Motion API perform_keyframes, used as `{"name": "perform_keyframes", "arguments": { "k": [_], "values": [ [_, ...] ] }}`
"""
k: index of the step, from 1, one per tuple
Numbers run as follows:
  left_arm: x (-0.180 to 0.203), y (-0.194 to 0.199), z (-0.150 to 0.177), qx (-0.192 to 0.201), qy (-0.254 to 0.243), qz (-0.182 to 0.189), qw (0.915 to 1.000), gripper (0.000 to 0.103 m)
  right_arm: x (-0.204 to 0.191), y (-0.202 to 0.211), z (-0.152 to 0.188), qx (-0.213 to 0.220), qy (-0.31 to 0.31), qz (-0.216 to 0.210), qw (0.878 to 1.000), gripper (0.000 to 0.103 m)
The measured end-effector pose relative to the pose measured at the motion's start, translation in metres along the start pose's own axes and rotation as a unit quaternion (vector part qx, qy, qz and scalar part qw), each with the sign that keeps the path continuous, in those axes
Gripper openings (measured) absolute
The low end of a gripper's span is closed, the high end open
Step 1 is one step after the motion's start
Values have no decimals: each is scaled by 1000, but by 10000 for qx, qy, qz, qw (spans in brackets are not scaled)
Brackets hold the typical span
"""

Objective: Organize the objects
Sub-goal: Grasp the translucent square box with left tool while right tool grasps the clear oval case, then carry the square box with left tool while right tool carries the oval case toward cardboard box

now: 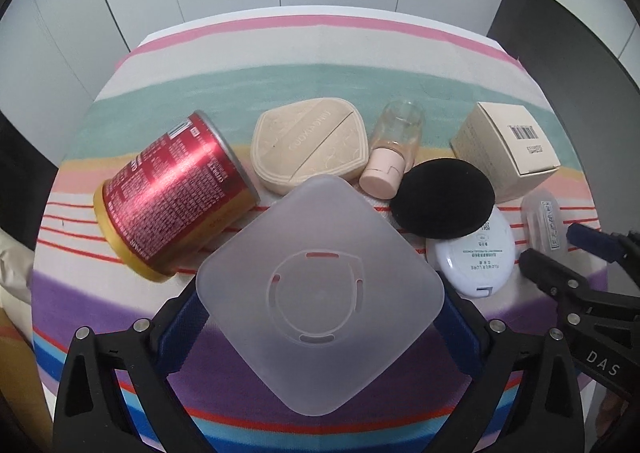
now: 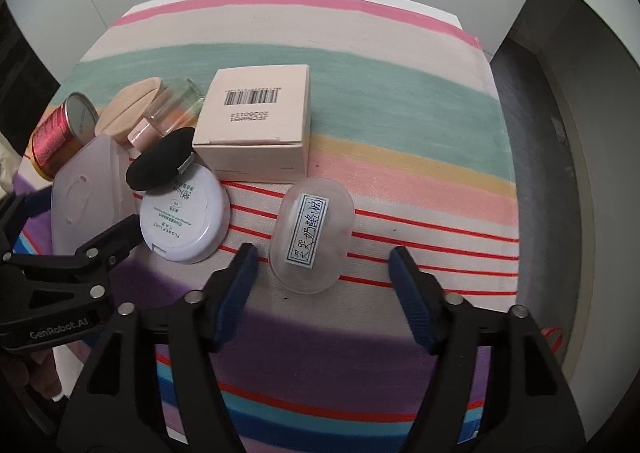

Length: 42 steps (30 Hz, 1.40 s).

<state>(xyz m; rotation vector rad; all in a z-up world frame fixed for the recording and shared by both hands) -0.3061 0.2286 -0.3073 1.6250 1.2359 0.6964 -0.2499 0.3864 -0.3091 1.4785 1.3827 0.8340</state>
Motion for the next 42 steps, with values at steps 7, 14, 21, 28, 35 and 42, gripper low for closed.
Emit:
{"name": "perform_keyframes", "arguments": {
  "k": [7,14,21,28,35,42],
  "values": [
    [-10,8,7,-31,259,-73,9996,101,-4,-1,-2,102,31,-28,9999,74],
    [-24,25,11,20,362,-121,9993,101,-4,2,-7,268,-11,-179,9995,41],
    [-39,57,5,207,459,-152,9986,101,-10,14,-2,202,-131,-320,9992,41],
    [-62,106,2,558,651,-175,9962,101,-35,57,-16,495,133,-338,9981,41],
    [-93,160,1,999,910,-273,9904,101,-67,108,-39,918,522,-383,9937,41],
    [-131,201,0,1324,1146,-378,9838,101,-115,147,-59,1258,831,-567,9869,41]
  ]
}}
Point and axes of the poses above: each gripper's, at about its wrist camera, not at the fingertips, and y roughly against the way its jaws point, x to its right, z to its underside, the point moved 8 cm from there along -y, roughly the way its jaws point, and after that the axes turned 7 degrees about -z, right-handed, at the moved point
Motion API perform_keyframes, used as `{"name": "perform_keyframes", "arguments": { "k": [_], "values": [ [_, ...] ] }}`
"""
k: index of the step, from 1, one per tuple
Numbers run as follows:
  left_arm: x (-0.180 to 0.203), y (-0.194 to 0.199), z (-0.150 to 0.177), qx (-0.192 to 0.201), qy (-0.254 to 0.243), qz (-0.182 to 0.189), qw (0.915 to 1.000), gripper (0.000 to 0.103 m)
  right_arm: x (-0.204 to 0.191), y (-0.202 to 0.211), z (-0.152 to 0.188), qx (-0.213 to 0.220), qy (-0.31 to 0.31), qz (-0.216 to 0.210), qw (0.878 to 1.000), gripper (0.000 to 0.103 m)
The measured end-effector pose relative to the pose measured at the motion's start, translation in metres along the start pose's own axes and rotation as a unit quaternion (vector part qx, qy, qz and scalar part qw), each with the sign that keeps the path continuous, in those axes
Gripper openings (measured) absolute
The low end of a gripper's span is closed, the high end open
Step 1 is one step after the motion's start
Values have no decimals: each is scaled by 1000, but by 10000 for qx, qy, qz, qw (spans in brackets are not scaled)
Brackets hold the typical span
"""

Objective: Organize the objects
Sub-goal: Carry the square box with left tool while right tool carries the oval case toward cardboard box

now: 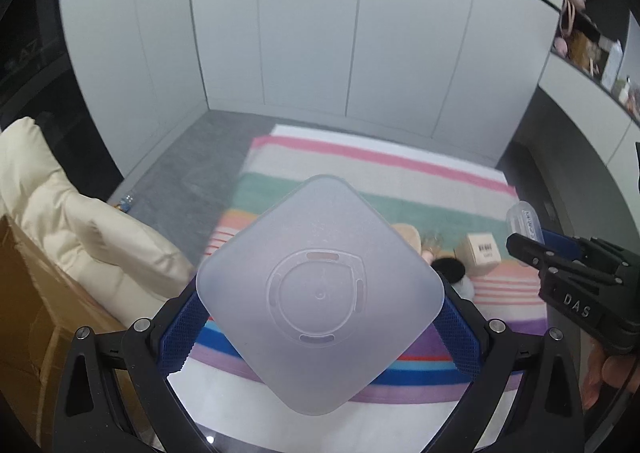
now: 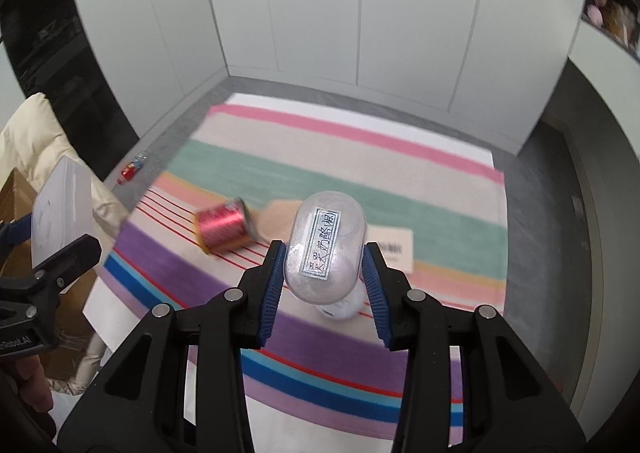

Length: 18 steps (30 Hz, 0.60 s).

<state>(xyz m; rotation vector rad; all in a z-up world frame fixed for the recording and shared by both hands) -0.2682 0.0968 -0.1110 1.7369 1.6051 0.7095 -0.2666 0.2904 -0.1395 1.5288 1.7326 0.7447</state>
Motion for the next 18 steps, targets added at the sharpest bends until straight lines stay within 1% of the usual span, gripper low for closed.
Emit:
{"name": "perform_keyframes", "arguments": {
  "k": [4,9,12,15,18],
  "values": [
    [-26,20,-11,239,129,-113,9996,101,-27,13,-20,218,164,-168,9995,41],
    [-54,38,-21,391,330,-184,9985,101,-58,23,-37,394,365,-300,9981,41],
    [-69,49,-22,478,412,-258,9977,101,-74,20,-43,393,375,-437,9976,41],
    [-86,55,-20,506,510,-315,9969,101,-87,12,-46,359,455,-475,9972,41],
    [-105,59,-17,539,601,-456,9957,101,-102,4,-47,290,460,-566,9969,41]
  ]
}}
Point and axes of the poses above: each gripper's, at about its wrist camera, not at the fingertips, and y roughly against the way its jaws point, x to its right, z to its underside, the point moved 8 cm from there along -y, roughly the way its jaws point, and after that the axes turned 7 degrees about -z, right-handed, at the moved point
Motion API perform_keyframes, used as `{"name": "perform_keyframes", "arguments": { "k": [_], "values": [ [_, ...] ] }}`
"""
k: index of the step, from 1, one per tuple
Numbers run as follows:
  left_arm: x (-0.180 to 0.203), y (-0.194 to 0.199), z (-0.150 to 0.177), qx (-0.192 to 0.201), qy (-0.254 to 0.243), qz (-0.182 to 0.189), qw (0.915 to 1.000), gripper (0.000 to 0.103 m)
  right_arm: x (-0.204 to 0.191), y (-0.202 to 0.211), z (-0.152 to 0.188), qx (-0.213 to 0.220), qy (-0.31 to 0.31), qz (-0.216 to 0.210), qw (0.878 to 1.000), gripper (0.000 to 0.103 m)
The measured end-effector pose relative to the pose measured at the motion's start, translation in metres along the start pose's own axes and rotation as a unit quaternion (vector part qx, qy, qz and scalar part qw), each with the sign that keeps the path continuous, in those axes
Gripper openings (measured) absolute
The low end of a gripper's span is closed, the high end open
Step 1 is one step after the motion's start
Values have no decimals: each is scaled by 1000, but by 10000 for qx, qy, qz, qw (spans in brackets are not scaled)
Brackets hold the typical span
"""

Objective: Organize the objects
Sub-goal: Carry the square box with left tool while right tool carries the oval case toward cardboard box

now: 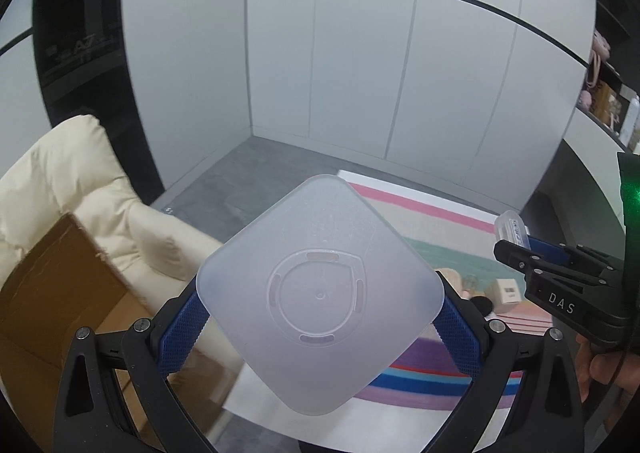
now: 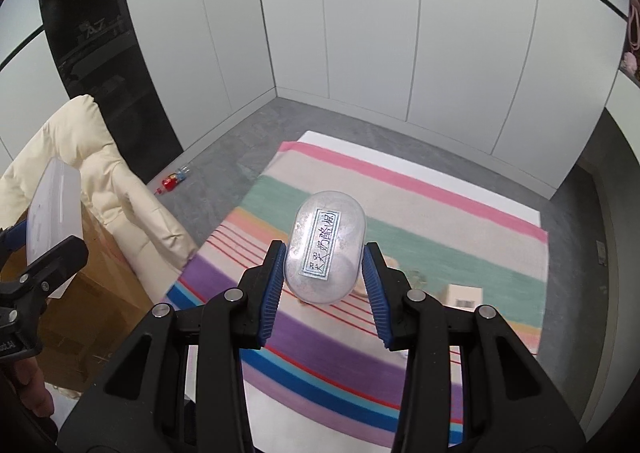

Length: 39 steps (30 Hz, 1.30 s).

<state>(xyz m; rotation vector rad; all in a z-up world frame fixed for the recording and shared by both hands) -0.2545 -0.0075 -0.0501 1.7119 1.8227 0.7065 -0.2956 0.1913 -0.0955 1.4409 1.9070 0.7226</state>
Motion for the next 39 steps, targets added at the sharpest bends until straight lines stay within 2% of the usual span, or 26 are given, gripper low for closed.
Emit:
{"name": "perform_keyframes", "arguments": {
  "k": [6,9,12,17,28,39],
  "values": [
    [-30,1,-1,3,111,-244,9996,101,-41,-10,-5,38,329,-276,9991,41],
    [-45,1,0,-2,267,-292,9992,101,-62,-13,-6,56,586,-250,9980,41],
    [-63,4,1,7,374,-439,9983,101,-80,-14,-9,93,626,-471,9969,41],
    [-90,4,7,-41,542,-657,9964,101,-106,-20,-11,72,772,-611,9951,41],
    [-152,11,21,-142,882,-968,9913,101,-179,-33,-7,-16,1263,-925,9877,41],
    [-216,30,44,-252,1122,-1344,9842,101,-275,-40,-2,-103,1691,-1449,9748,41]
  ]
}}
Point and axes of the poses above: each gripper's, at about its wrist camera, not at the fingertips, and y roughly against the way its jaws point, x to its right, z to its underside, the point moved 8 cm from there along -y, roughly the way its jaws point, and after that the axes turned 7 degrees about -z, right-handed, at the moved point
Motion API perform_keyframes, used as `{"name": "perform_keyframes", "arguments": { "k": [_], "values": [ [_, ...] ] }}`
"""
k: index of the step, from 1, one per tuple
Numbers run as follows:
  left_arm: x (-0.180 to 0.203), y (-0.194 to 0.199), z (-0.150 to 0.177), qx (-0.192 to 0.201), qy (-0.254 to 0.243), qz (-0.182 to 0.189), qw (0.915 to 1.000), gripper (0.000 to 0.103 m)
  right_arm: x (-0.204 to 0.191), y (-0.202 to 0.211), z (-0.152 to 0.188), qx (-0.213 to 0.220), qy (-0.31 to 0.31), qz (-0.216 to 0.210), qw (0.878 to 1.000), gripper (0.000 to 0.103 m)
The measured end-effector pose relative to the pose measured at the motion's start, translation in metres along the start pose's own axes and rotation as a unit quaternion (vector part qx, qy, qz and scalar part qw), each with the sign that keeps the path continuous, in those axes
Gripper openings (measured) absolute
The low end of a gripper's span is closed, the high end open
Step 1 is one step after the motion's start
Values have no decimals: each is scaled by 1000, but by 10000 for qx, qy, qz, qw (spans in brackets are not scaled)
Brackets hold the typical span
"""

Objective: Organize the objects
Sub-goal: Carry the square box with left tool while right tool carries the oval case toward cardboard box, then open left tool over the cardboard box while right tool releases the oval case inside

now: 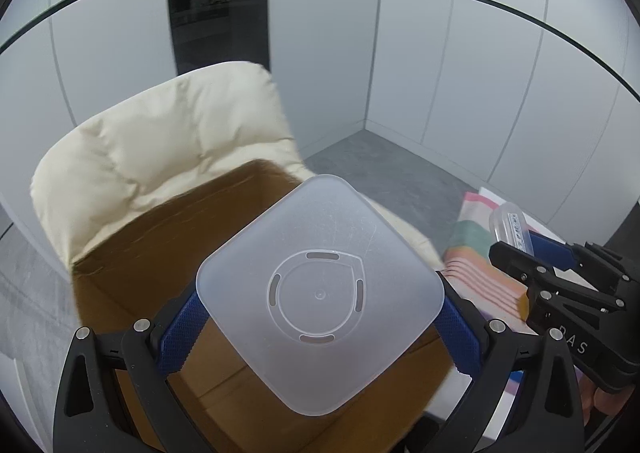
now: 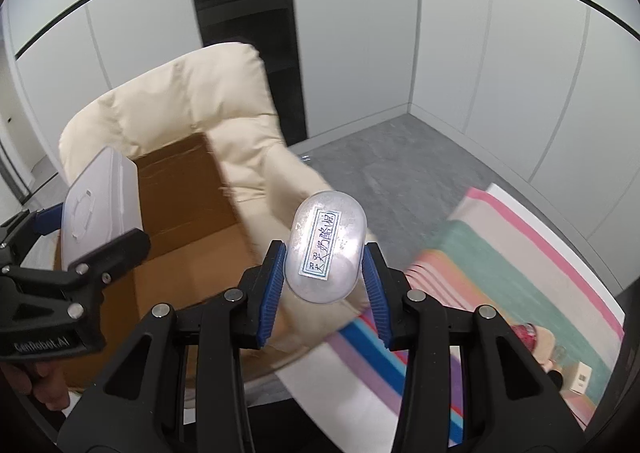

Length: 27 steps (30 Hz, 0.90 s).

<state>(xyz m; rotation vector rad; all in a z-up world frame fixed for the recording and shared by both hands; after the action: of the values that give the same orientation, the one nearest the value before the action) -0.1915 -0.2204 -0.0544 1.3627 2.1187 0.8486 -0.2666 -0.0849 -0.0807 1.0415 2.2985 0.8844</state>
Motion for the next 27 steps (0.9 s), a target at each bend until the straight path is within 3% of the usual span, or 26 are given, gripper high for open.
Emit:
{"name": "perform_keyframes", "arguments": {
  "k": [13,22,25,27],
  "values": [
    [-84,-7,15,-238,473,-452,9976,102,-83,-36,-1,-398,551,-443,9967,41],
    [-91,-13,18,-299,470,-443,9975,102,-103,-53,3,-566,744,-512,9943,42],
    [-94,-15,17,-313,511,-558,9966,103,-103,-52,3,-497,760,-459,9948,52],
    [-96,-15,17,-302,511,-646,9961,103,-100,-50,1,-443,715,-437,9955,64]
  ]
}}
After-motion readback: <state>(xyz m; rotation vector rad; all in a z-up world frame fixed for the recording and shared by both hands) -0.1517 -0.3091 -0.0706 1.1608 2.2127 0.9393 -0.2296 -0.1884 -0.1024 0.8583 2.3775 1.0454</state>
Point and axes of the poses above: each gripper's, at about its wrist camera, not at the fingertips, and y roughly against the way its jaws point, x to its right, z to its underside, the point moved 8 cm from there along -y, roughly the way its jaws point, and after that the axes turned 7 degrees about -z, right-handed, at the moved point
